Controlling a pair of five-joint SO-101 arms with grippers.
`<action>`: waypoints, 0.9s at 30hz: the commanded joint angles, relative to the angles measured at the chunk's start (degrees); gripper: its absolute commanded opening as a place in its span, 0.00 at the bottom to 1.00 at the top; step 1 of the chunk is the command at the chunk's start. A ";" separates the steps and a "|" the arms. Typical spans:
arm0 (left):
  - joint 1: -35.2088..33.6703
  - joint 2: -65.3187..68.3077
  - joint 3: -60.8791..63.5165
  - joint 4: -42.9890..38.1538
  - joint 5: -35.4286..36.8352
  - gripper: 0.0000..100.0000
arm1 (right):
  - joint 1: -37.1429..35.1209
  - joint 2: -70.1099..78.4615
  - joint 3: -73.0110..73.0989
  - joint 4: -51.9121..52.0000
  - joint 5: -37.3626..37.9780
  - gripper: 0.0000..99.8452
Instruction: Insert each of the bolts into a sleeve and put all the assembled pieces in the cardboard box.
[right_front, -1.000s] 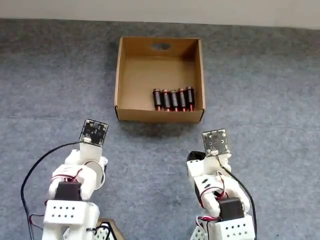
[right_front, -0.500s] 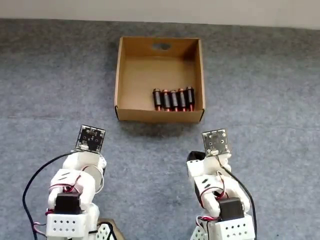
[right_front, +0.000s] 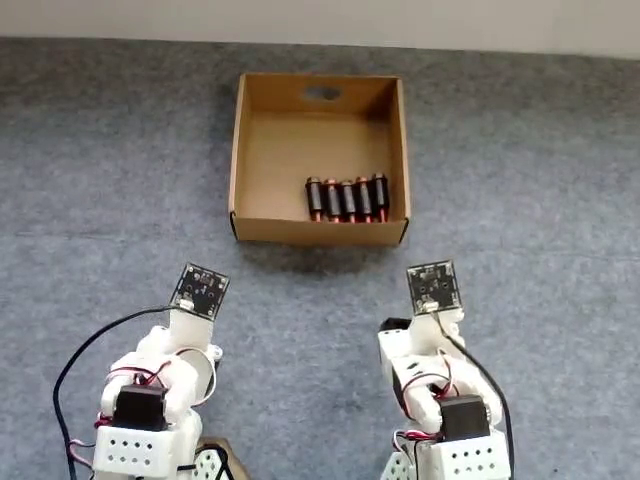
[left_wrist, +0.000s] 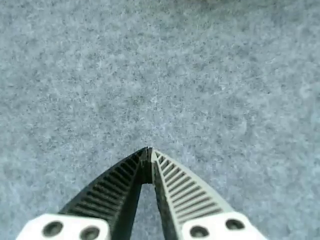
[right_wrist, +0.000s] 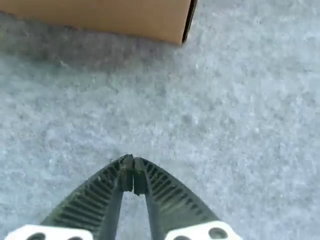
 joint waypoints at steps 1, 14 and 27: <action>1.01 -0.57 1.10 0.44 0.09 0.01 | 0.57 -0.13 7.69 3.65 0.26 0.01; -1.01 -0.57 1.10 0.44 12.75 0.01 | 19.21 -0.22 7.34 6.37 -7.38 0.01; -1.19 -0.57 1.10 0.35 12.75 0.01 | 19.56 -0.22 7.43 6.20 -0.62 0.01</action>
